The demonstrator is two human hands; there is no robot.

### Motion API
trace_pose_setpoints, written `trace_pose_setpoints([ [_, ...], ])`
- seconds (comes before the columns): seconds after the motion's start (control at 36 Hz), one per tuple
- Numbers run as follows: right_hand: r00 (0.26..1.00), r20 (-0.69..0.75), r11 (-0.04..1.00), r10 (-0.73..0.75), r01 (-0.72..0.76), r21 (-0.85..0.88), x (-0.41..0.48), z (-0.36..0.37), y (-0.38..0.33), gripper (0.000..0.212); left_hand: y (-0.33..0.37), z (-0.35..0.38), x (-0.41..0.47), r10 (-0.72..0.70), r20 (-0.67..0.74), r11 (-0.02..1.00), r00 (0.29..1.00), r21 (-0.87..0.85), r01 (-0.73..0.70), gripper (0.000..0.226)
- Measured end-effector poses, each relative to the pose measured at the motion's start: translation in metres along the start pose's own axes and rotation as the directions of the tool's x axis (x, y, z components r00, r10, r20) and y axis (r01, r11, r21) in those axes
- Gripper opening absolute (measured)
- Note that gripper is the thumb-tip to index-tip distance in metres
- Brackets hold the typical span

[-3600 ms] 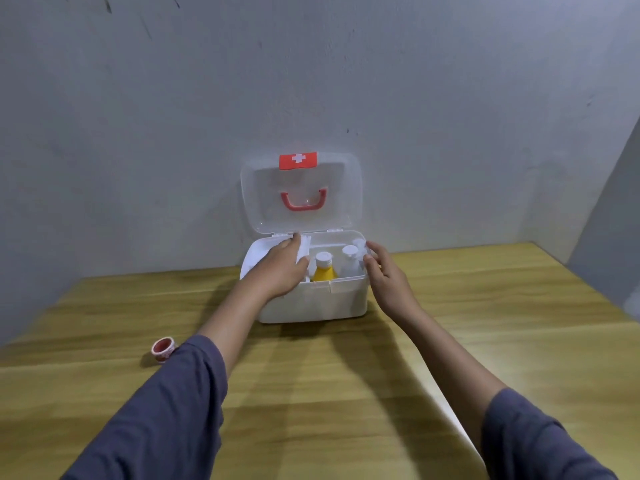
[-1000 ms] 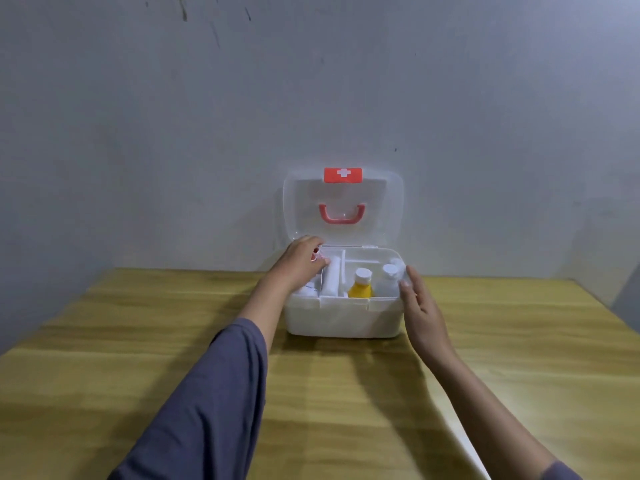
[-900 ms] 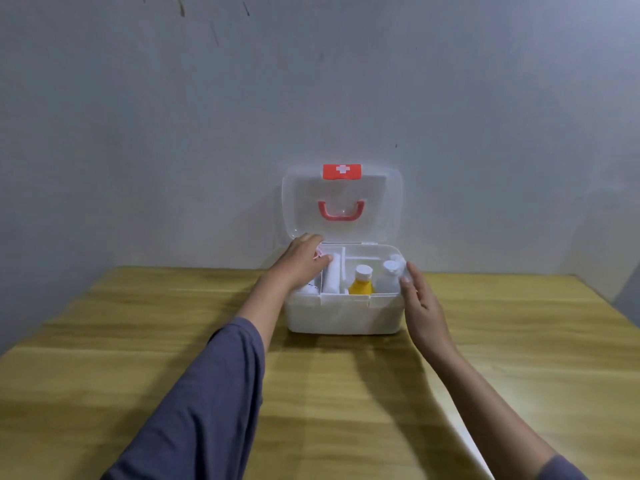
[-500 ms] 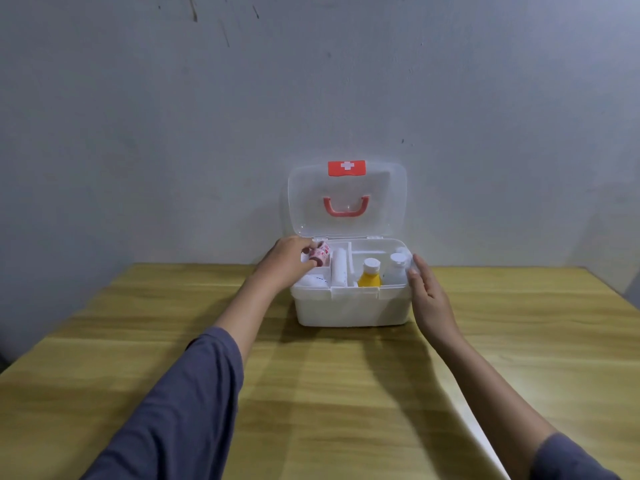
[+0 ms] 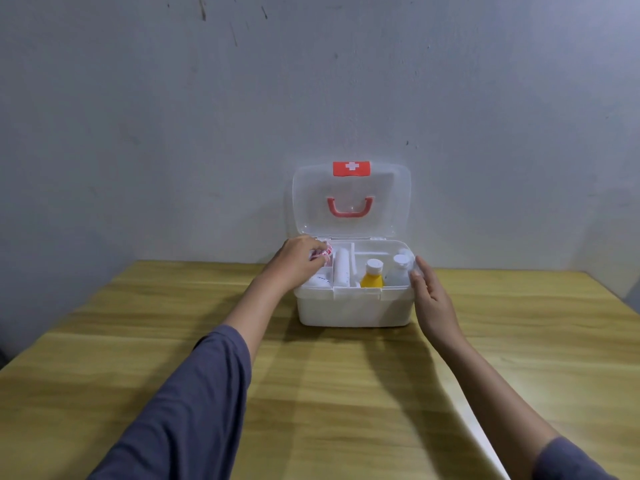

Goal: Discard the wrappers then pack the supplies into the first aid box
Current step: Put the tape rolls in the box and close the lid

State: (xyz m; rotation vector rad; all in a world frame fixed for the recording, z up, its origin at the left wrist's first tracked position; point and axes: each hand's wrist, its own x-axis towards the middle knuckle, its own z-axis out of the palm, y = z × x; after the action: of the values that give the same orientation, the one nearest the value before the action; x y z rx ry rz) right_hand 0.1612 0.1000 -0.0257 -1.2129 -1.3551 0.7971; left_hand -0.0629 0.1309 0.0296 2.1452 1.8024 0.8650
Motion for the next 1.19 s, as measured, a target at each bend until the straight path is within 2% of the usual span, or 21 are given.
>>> trace_pose_setpoints([
  [0.22,1.000,0.014,1.000,-0.005,0.005,-0.001,-0.001,-0.001,-0.002,0.041,-0.008,-0.001,0.000,-0.036,-0.100,0.999,0.994,-0.008,0.035,0.015],
  [0.39,1.000,0.010,1.000,0.001,-0.001,-0.003,0.000,-0.001,0.000,0.041,-0.014,0.000,-0.002,-0.081,-0.146,0.996,0.986,-0.039,0.076,0.012],
  [0.58,1.000,0.015,1.000,-0.014,0.014,0.002,-0.001,-0.002,0.000,0.040,-0.005,0.006,0.005,-0.123,-0.203,0.991,0.972,-0.079,0.109,0.027],
  [0.67,1.000,0.013,1.000,-0.018,0.018,0.007,-0.001,-0.002,0.000,0.040,0.002,0.010,0.012,-0.122,-0.185,0.991,0.975,-0.077,0.109,0.033],
  [0.83,1.000,0.016,1.000,-0.015,0.015,0.009,-0.001,-0.002,-0.001,0.041,0.007,0.018,0.019,-0.122,-0.102,0.991,0.987,0.049,0.127,0.023],
  [1.03,1.000,0.019,0.999,-0.016,0.016,0.030,0.000,-0.001,0.002,0.042,0.003,0.014,0.020,-0.042,-0.046,0.984,0.998,0.171,0.050,0.026],
  [1.19,1.000,0.005,1.000,-0.016,0.016,0.022,0.000,0.000,0.002,0.042,0.002,0.014,0.021,-0.062,-0.057,0.990,0.996,0.122,0.069,0.019],
])
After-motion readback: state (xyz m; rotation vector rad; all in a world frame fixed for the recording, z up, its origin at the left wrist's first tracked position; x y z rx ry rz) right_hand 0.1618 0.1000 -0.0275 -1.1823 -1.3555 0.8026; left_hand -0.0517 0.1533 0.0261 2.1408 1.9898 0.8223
